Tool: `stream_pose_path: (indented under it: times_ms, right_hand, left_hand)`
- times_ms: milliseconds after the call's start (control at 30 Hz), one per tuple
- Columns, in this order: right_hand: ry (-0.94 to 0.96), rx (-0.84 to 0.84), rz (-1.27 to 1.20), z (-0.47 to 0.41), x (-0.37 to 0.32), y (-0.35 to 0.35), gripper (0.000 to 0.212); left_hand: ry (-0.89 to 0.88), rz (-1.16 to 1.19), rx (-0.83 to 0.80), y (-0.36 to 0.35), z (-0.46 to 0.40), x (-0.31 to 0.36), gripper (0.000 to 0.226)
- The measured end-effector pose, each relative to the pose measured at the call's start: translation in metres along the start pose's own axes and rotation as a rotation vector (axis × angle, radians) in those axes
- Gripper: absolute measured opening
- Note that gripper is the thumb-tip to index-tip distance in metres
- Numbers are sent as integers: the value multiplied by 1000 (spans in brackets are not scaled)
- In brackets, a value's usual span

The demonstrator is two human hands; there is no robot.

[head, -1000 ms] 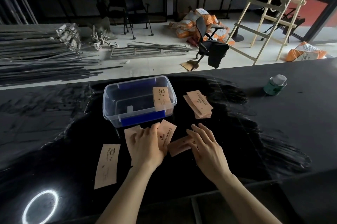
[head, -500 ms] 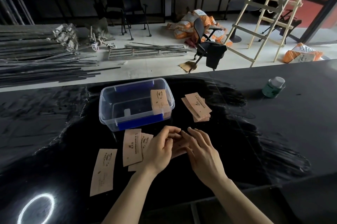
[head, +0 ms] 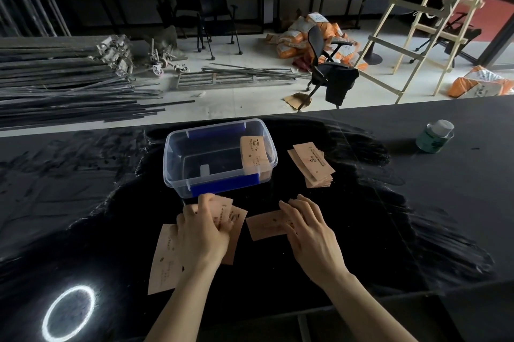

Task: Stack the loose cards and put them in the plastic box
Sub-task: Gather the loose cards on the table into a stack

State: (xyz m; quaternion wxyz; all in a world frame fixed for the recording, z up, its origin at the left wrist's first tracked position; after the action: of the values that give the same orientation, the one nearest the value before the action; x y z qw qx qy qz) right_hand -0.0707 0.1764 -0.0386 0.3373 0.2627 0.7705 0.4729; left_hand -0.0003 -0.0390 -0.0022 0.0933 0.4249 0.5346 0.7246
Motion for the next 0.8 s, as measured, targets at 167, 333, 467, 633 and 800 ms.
stream_pose_path:
  times_ms: [167,333,467,633,800]
  right_hand:
    - [-3,-22,9,0,-2,-2,52]
    - [-1,-17,-71,0,-7,0,51]
    - [-127,-9,-178,2,-7,1,83]
    - [-5,22,-92,1,-5,1,66]
    - [-16,21,-36,-1,-2,-4,47]
  left_hand:
    - [-111,225,3,6,2,4,50]
    - [-403,418,-208,2,2,32,39]
    - [-414,441,-486,-13,4,47,39]
    - [-372,639,-493,-13,13,51,43]
    - [-216,290,-75,8,2,15,37]
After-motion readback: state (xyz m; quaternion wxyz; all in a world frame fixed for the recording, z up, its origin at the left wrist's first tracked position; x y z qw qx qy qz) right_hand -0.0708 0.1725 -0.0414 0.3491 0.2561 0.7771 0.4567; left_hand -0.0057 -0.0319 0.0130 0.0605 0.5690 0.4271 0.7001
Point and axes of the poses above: each hand's wrist, its own z-axis away from the middle knuckle, its own y-axis out of the back of the hand, x = y × z, the point moved 2 cm from there along -z, towards the middle knuckle, and after that the axes turned 7 degrees about z, right-handed, at the moved point
